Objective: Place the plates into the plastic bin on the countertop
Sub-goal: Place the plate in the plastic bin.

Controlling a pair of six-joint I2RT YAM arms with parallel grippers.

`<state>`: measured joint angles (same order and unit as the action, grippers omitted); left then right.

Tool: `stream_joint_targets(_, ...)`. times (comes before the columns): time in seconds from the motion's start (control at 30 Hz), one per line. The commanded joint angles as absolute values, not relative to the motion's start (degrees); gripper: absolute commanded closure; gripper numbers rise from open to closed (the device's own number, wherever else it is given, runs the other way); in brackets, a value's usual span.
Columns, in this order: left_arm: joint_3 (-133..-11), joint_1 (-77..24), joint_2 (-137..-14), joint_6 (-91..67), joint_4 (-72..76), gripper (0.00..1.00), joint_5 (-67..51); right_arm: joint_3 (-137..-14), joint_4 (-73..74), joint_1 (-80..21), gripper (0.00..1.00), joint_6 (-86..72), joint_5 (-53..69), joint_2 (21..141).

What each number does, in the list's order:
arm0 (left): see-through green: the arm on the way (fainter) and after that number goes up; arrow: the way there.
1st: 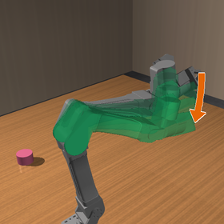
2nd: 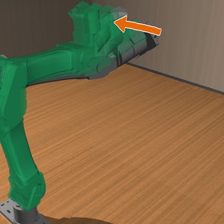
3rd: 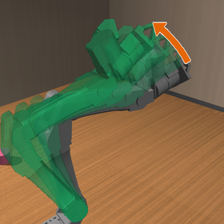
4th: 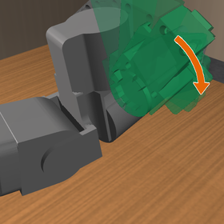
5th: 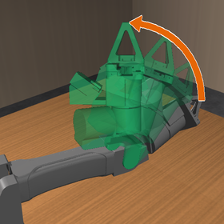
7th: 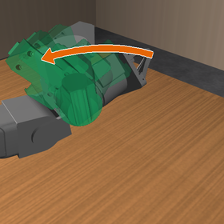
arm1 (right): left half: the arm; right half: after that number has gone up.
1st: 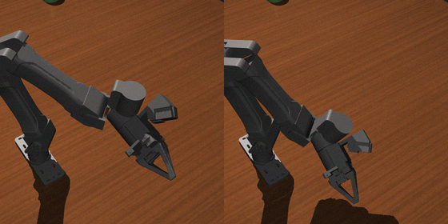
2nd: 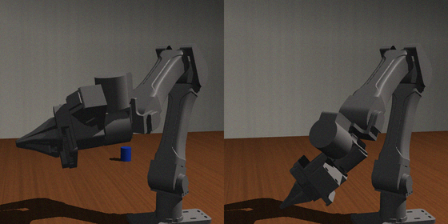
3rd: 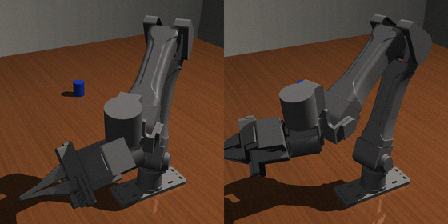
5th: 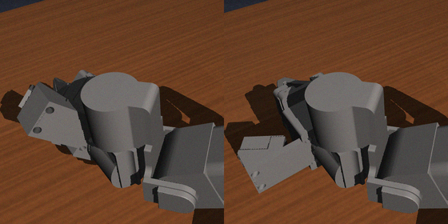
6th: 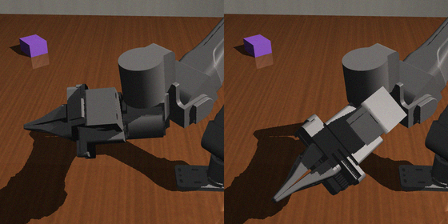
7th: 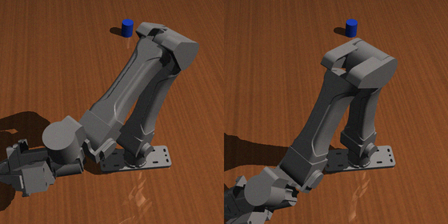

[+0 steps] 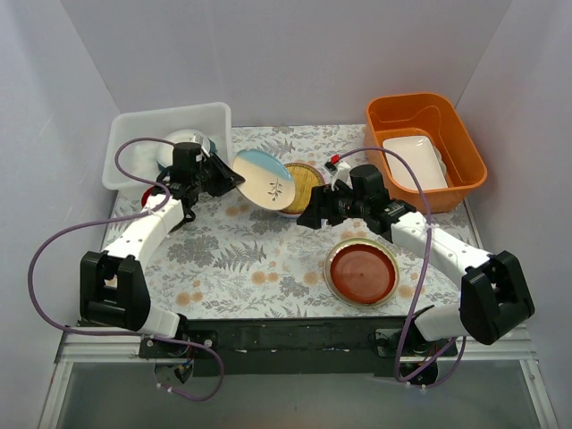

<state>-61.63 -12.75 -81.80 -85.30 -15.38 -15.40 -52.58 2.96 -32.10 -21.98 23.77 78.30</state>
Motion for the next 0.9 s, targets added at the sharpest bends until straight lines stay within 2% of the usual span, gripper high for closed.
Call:
stream_joint_targets(0.0, -67.67, -10.9, -80.77, -86.57, -7.73, 1.0, -21.27, -53.0, 1.32, -31.9, 0.12, -22.06, 24.7, 78.75)
stream_joint_targets(0.87, -75.94, -0.71, -84.64, -89.46, -6.42, 1.0, -27.59, -53.17, 0.53, -31.82, 0.12, -22.32, 26.02, 81.74)
